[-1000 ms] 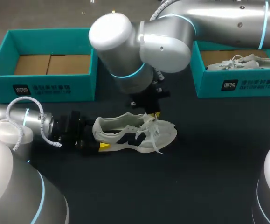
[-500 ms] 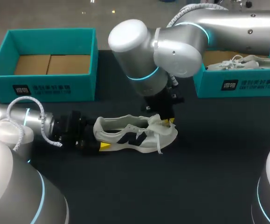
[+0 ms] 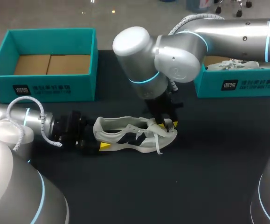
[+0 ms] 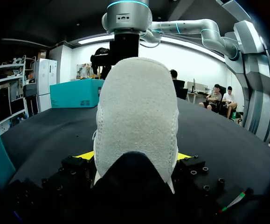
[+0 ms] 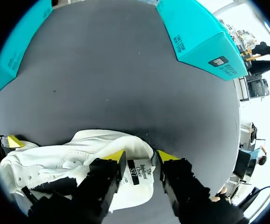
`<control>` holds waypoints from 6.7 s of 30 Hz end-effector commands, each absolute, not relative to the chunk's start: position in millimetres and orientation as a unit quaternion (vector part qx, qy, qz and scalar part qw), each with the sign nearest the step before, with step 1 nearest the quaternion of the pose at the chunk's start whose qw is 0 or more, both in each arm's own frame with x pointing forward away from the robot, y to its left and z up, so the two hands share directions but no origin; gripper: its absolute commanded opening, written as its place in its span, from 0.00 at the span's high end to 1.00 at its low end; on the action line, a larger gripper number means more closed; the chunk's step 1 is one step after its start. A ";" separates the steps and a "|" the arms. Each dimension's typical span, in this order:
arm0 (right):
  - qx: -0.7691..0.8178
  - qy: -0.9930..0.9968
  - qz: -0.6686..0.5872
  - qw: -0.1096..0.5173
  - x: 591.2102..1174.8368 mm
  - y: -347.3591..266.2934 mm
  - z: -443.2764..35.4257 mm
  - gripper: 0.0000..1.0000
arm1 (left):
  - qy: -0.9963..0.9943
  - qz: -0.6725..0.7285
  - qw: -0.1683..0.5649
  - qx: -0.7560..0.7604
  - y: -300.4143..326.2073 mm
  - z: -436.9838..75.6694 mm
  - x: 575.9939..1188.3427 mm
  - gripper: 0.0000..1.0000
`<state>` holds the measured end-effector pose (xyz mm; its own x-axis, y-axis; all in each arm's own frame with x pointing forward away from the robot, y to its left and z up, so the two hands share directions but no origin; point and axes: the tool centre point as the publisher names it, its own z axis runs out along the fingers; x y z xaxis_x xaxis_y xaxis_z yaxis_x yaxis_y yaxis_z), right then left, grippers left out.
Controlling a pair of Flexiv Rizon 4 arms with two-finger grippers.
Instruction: Take the shoe out of the shoebox, open the shoe tongue, remove and reinsert the insole, then place the shoe into the shoebox
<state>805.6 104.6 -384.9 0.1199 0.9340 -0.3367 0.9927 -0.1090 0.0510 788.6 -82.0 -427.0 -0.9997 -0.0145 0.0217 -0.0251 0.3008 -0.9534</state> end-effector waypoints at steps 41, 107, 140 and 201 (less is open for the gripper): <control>0.207 0.957 0.140 0.151 778.0 225.7 -236.3 0.00 | -0.807 0.591 0.003 0.012 -81.5 -430.2 788.2 1.00; 0.020 0.994 0.045 0.098 813.0 268.4 -317.6 1.00 | -0.807 0.591 0.003 0.012 -81.5 -430.2 788.2 1.00; 0.014 1.000 -0.020 0.004 785.0 234.6 -377.9 1.00 | -0.807 0.591 0.003 0.012 -81.5 -430.2 788.2 1.00; 0.049 0.997 0.000 -0.057 792.8 237.9 -407.7 1.00 | -0.807 0.591 0.003 0.012 -81.5 -430.2 788.2 1.00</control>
